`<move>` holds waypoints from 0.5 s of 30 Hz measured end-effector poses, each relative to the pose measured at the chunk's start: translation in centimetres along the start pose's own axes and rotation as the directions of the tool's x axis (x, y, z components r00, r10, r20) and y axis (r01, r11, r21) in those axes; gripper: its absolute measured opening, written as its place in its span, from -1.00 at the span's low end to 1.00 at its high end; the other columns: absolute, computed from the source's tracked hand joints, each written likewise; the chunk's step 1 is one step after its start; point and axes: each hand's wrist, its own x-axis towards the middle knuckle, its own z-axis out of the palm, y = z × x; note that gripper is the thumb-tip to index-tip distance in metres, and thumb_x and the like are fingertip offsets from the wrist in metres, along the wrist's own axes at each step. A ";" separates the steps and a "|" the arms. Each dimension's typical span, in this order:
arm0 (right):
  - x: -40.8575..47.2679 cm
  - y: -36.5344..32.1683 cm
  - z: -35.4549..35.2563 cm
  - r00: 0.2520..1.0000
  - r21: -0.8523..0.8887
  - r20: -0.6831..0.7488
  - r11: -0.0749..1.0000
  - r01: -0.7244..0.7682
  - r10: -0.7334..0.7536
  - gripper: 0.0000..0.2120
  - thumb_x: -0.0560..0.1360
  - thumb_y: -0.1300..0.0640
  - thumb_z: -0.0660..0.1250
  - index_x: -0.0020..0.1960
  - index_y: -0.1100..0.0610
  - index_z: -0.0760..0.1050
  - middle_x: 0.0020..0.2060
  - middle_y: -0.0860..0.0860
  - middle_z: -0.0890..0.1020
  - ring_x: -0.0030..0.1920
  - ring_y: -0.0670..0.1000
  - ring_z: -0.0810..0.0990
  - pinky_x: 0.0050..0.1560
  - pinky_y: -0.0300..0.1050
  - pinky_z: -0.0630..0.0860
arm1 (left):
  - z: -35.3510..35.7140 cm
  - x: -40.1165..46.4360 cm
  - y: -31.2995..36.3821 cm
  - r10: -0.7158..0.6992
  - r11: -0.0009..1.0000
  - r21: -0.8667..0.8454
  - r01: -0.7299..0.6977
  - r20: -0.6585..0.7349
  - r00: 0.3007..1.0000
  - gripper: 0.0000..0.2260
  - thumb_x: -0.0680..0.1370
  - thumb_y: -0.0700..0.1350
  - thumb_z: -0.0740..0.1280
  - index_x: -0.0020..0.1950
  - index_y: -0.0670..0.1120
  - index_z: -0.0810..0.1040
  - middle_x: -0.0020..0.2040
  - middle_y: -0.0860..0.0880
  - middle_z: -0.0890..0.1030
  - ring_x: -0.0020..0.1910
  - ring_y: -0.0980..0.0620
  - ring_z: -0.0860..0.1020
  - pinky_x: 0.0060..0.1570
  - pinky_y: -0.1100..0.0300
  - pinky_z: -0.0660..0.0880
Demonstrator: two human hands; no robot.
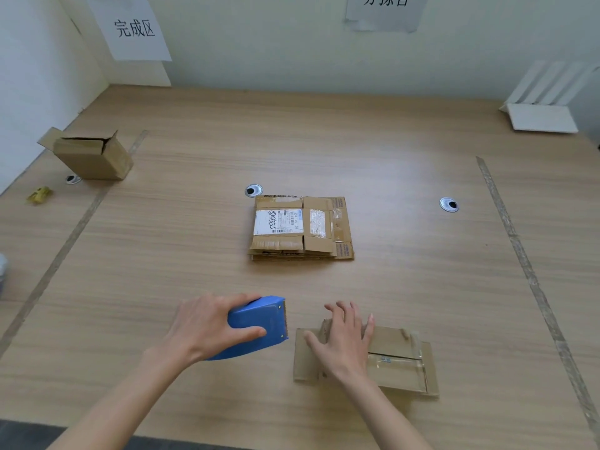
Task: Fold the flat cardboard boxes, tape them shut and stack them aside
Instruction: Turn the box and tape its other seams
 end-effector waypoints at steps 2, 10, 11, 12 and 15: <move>-0.2 0.5 -1.3 0.989 0.230 -0.098 0.964 0.135 -0.115 -0.57 0.60 -0.06 0.32 0.45 -0.06 0.36 0.38 -0.25 0.33 0.60 -0.09 0.13 0.64 -0.01 -0.16 | -0.2 0.1 0.4 0.010 1.000 -0.016 -0.010 0.006 1.000 -0.39 0.27 0.55 0.15 0.32 0.54 0.32 -0.05 0.39 0.63 -0.21 0.26 0.52 -0.34 0.33 0.30; -1.1 -0.6 -7.3 0.882 0.793 0.323 0.607 -0.053 -0.345 -0.66 0.71 0.10 0.21 0.47 -0.09 0.43 0.37 -0.14 0.57 0.38 -0.14 0.52 0.39 -0.10 0.48 | -0.6 0.3 3.3 0.133 0.957 -0.262 -0.125 0.013 0.991 -0.50 0.28 0.51 0.27 0.20 0.70 0.27 -0.04 0.48 0.59 -0.10 0.34 0.56 -0.17 0.33 0.46; -1.2 -0.4 -7.7 0.867 0.800 0.341 0.596 -0.065 -0.364 -0.64 0.71 0.09 0.21 0.50 -0.08 0.40 0.39 -0.13 0.56 0.38 -0.13 0.53 0.38 -0.07 0.49 | -0.7 0.4 3.7 0.149 0.949 -0.282 -0.139 0.015 0.989 -0.49 0.28 0.50 0.28 0.21 0.70 0.27 -0.04 0.49 0.58 -0.09 0.33 0.56 -0.16 0.32 0.47; -1.3 -0.2 -8.0 0.864 0.807 0.345 0.586 -0.073 -0.367 -0.62 0.71 0.08 0.21 0.52 -0.10 0.38 0.42 -0.14 0.53 0.37 -0.14 0.54 0.38 -0.06 0.50 | -0.9 0.5 4.1 0.165 0.943 -0.296 -0.152 0.018 0.986 -0.49 0.28 0.50 0.29 0.21 0.70 0.28 -0.03 0.50 0.58 -0.08 0.33 0.56 -0.15 0.32 0.47; -1.3 0.5 -8.6 0.891 0.822 0.339 0.555 -0.125 -0.302 -0.53 0.68 0.03 0.27 0.56 -0.17 0.28 0.47 -0.17 0.43 0.37 -0.15 0.53 0.40 0.01 0.50 | -1.3 0.7 5.2 0.211 0.928 -0.321 -0.190 0.033 0.977 -0.48 0.28 0.47 0.31 0.23 0.68 0.28 0.02 0.53 0.56 -0.04 0.32 0.56 -0.10 0.30 0.49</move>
